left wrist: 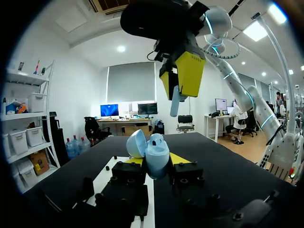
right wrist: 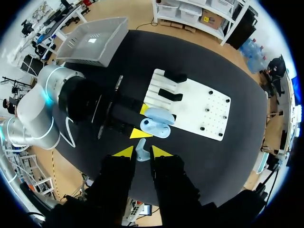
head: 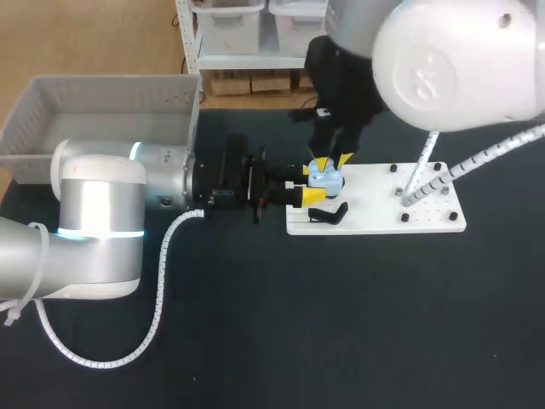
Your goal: Pick up each earbud case from the left stands, insert the matching earbuds, close the lid, and place the case in the box.
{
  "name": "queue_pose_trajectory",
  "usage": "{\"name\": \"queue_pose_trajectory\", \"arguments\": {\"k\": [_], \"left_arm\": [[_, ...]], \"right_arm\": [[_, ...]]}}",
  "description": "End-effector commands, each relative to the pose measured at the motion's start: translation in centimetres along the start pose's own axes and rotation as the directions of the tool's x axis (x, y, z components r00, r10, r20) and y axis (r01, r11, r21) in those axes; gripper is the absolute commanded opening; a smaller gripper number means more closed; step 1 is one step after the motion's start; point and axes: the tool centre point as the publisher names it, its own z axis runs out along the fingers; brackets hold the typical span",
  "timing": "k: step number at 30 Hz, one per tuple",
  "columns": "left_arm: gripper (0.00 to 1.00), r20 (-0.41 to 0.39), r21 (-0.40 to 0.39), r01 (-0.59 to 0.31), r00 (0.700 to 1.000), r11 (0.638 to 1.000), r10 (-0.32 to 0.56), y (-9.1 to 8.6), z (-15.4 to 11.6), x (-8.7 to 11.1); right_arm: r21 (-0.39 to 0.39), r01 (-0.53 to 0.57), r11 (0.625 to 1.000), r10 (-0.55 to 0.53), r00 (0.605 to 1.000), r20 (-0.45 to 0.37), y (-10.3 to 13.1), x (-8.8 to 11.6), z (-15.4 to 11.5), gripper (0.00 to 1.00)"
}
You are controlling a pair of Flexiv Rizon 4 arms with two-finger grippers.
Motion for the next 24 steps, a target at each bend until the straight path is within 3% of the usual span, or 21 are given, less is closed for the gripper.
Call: {"name": "queue_pose_trajectory", "arguments": {"k": [1,24], "left_arm": [[0.0,0.002,-0.006,-0.003,1.0,1.0,0.003,-0.1,0.0,0.1],[0.0,0.002,-0.006,-0.003,1.0,1.0,0.003,-0.1,0.0,0.1]], "right_arm": [[0.007,-0.005,1.0,0.005,1.0,-0.008,0.0,-0.2,0.4,0.0],[0.038,0.003,0.999,-0.002,0.999,-0.033,-0.2,-0.8,2.2,0.0]]}}
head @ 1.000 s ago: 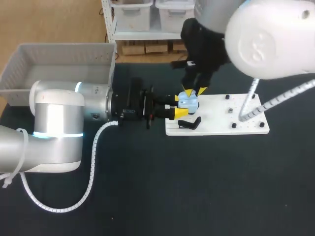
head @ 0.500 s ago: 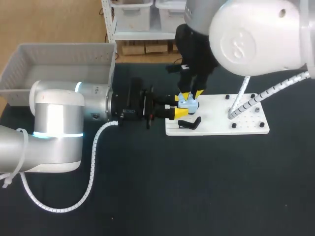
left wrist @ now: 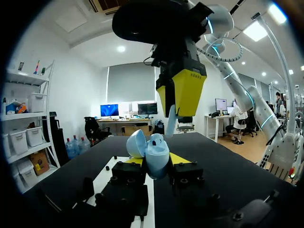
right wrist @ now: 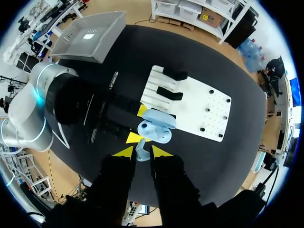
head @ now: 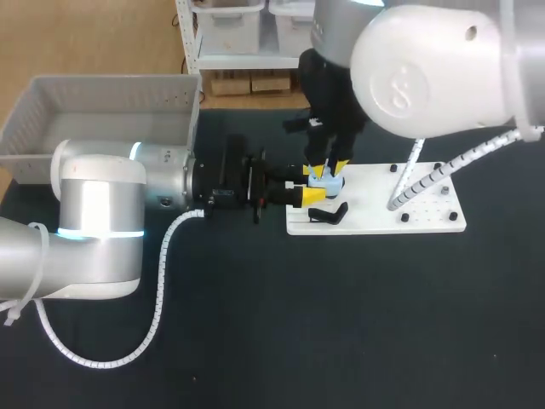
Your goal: Pick up each earbud case from the left stands, insert the matching earbuds, close the lid, and place the case in the box.
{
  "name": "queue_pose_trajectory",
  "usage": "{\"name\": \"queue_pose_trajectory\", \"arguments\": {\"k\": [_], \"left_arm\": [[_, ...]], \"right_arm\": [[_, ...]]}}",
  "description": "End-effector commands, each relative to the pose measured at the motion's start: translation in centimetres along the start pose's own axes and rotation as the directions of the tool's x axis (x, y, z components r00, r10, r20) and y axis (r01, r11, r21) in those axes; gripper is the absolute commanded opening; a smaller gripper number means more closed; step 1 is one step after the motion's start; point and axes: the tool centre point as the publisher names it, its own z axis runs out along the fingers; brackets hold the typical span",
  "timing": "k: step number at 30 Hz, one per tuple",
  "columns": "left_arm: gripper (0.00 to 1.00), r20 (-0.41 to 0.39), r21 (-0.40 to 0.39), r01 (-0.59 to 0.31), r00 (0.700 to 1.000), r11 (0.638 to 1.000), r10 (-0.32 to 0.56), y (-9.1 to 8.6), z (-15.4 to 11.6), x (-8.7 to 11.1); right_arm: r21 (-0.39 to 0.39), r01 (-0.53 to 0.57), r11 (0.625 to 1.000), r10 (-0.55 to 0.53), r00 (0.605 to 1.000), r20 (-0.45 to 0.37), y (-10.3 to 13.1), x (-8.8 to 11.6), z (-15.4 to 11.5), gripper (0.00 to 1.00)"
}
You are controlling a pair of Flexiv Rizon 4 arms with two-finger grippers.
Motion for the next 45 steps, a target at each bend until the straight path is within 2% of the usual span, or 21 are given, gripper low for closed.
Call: {"name": "queue_pose_trajectory", "arguments": {"k": [1,45], "left_arm": [[0.0,0.002,-0.006,-0.003,1.0,1.0,0.003,-0.15,0.02,0.06],[0.0,0.002,-0.006,-0.003,1.0,1.0,0.003,-0.15,0.02,0.06]], "right_arm": [[0.002,0.0,1.0,0.0,1.0,-0.008,0.05,-0.45,0.35,0.0],[0.011,0.001,1.0,0.0,1.0,-0.026,-0.11,-1.36,1.29,0.0]]}}
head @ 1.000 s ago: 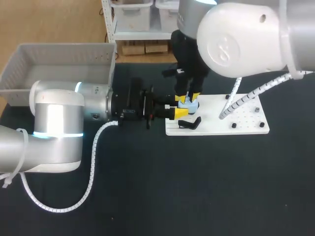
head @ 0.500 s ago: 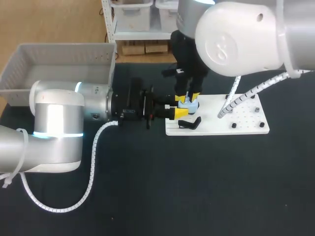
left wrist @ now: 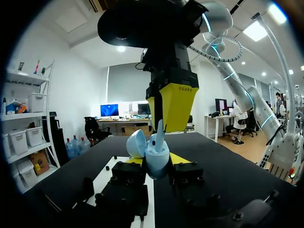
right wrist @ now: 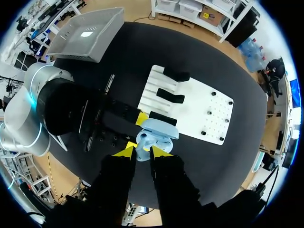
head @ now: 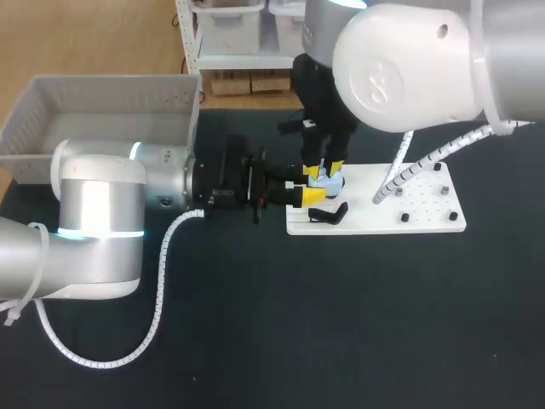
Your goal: Pick up each earbud case from the left stands, insert the matching earbuds, close the lid, and place the case in the box.
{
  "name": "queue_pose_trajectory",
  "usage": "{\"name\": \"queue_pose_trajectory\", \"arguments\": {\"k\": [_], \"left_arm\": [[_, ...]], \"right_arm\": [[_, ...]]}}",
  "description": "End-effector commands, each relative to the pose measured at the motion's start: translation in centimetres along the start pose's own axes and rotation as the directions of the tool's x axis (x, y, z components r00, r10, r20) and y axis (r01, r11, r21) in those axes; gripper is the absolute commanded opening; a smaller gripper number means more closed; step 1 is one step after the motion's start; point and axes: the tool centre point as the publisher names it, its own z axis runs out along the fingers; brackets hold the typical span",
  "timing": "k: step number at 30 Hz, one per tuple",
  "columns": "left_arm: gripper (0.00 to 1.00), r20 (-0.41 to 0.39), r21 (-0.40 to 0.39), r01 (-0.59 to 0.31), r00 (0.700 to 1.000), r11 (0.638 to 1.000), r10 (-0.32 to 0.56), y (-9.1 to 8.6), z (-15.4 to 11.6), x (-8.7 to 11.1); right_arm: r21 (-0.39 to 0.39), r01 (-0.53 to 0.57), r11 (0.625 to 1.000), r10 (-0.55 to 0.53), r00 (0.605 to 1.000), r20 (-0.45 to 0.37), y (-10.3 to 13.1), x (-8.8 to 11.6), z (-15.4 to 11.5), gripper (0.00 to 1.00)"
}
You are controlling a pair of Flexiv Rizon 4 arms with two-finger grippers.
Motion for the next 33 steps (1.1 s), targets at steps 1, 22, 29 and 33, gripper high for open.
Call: {"name": "queue_pose_trajectory", "arguments": {"k": [1,22,29,33], "left_arm": [[0.0,0.002,-0.006,-0.003,1.0,1.0,0.003,-0.15,0.03,0.05],[0.0,0.002,-0.006,-0.003,1.0,1.0,0.003,-0.15,0.03,0.05],[0.0,0.002,-0.006,-0.003,1.0,1.0,0.003,-0.15,0.03,0.05],[0.0,0.002,-0.006,-0.003,1.0,1.0,0.003,-0.15,0.03,0.05]], "right_arm": [[0.001,0.0,1.0,0.0,1.0,-0.001,-0.02,-0.23,0.06,0.0],[0.01,0.003,1.0,-0.003,1.0,-0.011,-0.24,-0.48,0.38,0.0],[0.015,0.005,1.0,-0.004,1.0,-0.015,-0.26,-0.45,0.58,0.0],[0.017,0.006,1.0,-0.005,1.0,-0.017,-0.28,-0.45,0.75,0.0]]}}
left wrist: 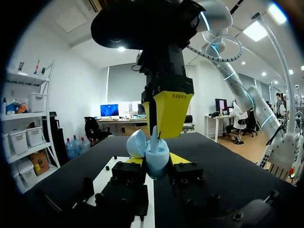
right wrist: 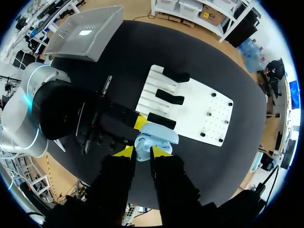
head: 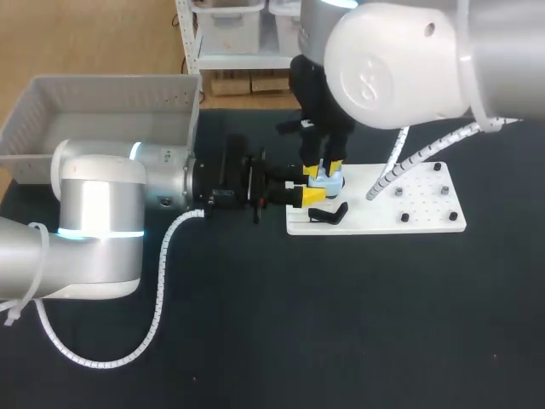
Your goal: Pick up each earbud case from the left stands, insert the matching earbuds, close the lid, and place the case in the box.
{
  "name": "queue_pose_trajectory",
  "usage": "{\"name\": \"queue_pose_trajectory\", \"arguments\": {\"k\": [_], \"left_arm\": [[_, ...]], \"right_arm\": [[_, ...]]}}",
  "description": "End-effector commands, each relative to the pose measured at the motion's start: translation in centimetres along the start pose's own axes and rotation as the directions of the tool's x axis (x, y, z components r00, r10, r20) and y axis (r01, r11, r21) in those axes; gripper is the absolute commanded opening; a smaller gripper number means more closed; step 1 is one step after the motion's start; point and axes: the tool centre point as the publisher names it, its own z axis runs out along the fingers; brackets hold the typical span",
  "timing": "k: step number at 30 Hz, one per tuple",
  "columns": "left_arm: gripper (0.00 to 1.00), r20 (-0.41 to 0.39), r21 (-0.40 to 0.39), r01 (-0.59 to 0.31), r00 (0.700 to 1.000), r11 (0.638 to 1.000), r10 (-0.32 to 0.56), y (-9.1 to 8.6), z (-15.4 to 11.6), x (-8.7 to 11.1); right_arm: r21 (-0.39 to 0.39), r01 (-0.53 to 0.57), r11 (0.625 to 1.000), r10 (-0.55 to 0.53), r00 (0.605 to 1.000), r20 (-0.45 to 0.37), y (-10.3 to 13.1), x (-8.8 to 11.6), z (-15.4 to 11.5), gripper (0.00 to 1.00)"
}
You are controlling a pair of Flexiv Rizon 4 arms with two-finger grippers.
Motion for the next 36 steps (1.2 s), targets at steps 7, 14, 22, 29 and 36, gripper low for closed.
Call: {"name": "queue_pose_trajectory", "arguments": {"k": [7,14,22,29,36], "left_arm": [[0.0,0.002,-0.006,-0.003,1.0,1.0,0.003,-0.1,0.0,0.1],[0.0,0.002,-0.006,-0.003,1.0,1.0,0.003,-0.1,0.0,0.1],[0.0,0.002,-0.006,-0.003,1.0,1.0,0.003,-0.1,0.0,0.1],[0.0,0.002,-0.006,-0.003,1.0,1.0,0.003,-0.1,0.0,0.1],[0.0,0.002,-0.006,-0.003,1.0,1.0,0.003,-0.1,0.0,0.1]], "right_arm": [[0.006,0.0,1.0,0.0,1.0,-0.009,0.0,0.0,0.5,0.0],[-0.003,-0.002,1.0,0.002,1.0,-0.006,0.0,0.1,0.2,0.5],[-0.033,-0.004,0.999,0.004,1.0,0.007,0.0,0.8,-1.7,1.0],[-0.125,-0.194,0.973,0.197,0.98,0.007,-1.4,-1.7,-3.7,1.0],[-0.162,-0.428,0.889,0.437,0.899,0.022,-4.3,-6.5,-3.1,1.0]]}}
